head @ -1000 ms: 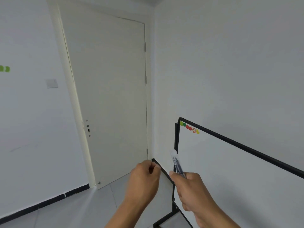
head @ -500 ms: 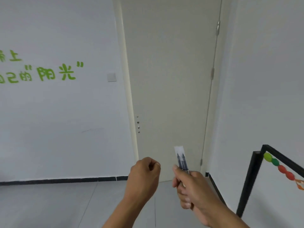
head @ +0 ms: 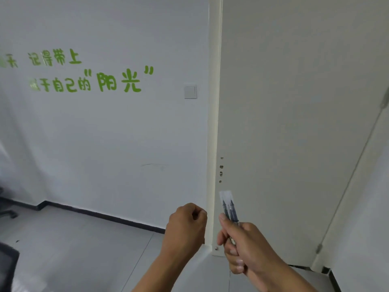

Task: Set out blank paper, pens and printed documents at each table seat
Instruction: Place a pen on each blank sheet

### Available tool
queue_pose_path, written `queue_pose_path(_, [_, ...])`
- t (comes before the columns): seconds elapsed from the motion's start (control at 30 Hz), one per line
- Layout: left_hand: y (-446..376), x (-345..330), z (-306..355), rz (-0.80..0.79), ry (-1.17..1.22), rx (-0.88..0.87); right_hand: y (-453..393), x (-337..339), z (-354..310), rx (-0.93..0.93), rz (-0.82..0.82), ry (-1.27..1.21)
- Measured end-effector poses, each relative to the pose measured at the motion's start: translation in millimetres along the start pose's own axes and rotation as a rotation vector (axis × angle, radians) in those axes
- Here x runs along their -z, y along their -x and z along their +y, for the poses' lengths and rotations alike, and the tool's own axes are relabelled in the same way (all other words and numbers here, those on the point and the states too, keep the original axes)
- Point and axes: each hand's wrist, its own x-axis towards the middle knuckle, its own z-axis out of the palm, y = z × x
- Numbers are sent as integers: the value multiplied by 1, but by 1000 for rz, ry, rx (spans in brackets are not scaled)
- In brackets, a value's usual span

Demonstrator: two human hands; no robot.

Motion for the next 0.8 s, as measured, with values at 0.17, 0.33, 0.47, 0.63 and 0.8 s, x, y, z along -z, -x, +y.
queue_pose_path(0.17, [-106,21,-3,30,-15,6,-102,-20,-39,-2,-6,-44])
queue_pose_path(0.33, [-188,53,-20,97,-52,29,-196,-56,-66,-33,-81,-34])
queue_pose_path(0.47, [-257,77,-53,190,-81,91,-279,-89,-78,-31,-183,12])
queue_pose_path(0.63, [-333,108,-94,292,-105,193,-383,-133,-87,-24,-325,44])
queue_pose_path(0.8, [-401,161,-141,479,-123,357,-488,-202,-106,-61,-515,66])
